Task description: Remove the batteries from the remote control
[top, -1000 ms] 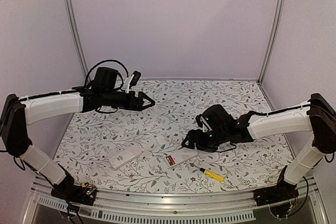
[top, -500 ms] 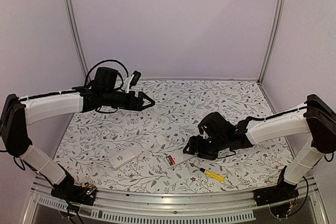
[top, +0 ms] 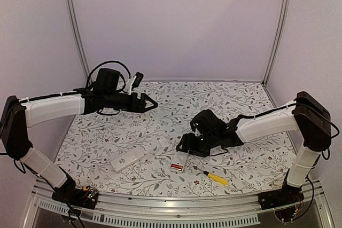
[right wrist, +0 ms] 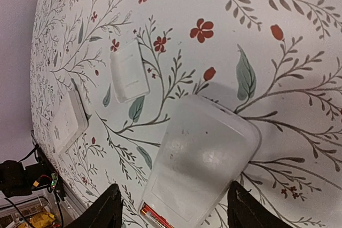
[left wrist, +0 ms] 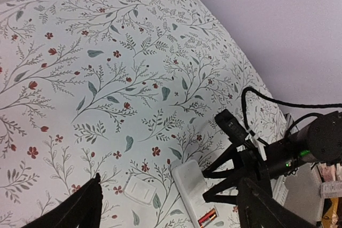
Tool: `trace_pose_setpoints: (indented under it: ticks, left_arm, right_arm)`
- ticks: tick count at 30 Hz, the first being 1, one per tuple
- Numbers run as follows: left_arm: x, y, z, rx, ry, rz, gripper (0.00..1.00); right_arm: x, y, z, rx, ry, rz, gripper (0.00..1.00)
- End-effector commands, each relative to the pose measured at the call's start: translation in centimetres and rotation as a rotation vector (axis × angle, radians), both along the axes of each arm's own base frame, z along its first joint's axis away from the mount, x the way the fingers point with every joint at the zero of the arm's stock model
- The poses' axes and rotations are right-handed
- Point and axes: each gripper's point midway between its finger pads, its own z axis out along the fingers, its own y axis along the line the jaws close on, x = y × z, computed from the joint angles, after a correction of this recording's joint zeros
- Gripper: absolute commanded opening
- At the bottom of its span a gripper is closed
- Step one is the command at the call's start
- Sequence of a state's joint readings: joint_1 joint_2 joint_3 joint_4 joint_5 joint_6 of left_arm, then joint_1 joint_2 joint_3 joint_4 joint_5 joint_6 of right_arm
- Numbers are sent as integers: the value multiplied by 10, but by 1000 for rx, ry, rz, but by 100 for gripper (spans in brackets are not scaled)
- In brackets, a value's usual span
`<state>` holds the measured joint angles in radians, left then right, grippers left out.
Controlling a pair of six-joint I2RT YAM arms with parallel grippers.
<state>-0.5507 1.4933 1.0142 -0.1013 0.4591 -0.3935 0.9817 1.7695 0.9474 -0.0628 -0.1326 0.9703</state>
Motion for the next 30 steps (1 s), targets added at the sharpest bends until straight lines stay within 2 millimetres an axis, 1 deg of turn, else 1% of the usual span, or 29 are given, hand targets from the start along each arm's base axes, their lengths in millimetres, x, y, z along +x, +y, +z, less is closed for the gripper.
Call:
trace_pose_setpoints:
  ticks: [1, 4, 5, 8, 9, 11, 12, 13, 15, 18, 19, 21, 23, 26, 30]
  left_arm:
    - [1, 3, -6, 15, 5, 7, 87]
    - [1, 4, -5, 17, 0, 11, 87]
    - [1, 4, -5, 18, -2, 12, 87]
    - [1, 5, -3, 18, -7, 15, 87]
    - [1, 5, -3, 17, -9, 16, 87]
    - [1, 4, -3, 16, -9, 15, 87]
    - [1, 4, -3, 14, -8, 13, 87]
    - [0, 4, -2, 11, -7, 12, 86]
    - [0, 3, -1, 3, -4, 9, 87]
    - [-1, 2, 2, -8, -6, 3, 87]
    - [-1, 2, 3, -8, -9, 6, 87]
    - [-1, 4, 3, -4, -14, 11, 87]
    - [0, 4, 4, -1, -19, 12, 87]
    - [0, 5, 2, 2, -18, 16, 87]
    - [0, 4, 1, 7, -18, 16, 86]
  right_arm:
    - [6, 17, 5, 16, -49, 50, 65]
    - [7, 6, 4, -35, -80, 47, 66]
    - [8, 0, 8, -49, -99, 46, 66]
    - [3, -24, 11, -120, -133, 48, 69]
    - [-1, -34, 16, -138, -143, 58, 73]
    - [-9, -60, 11, -230, -157, 75, 76]
    - [-14, -72, 12, -269, -161, 86, 76]
    - [-21, -83, 9, -307, -154, 95, 76]
    - [-39, -96, 6, -345, -140, 138, 74]
    - [-67, -104, 10, -346, -130, 207, 72]
    - [-75, -105, 12, -341, -129, 224, 71]
    - [-87, -109, 10, -356, -116, 244, 69]
    - [-94, -116, 4, -384, -94, 245, 65]
    - [-99, -122, -3, -406, -69, 240, 58]
    - [-103, -126, -8, -425, -67, 251, 56]
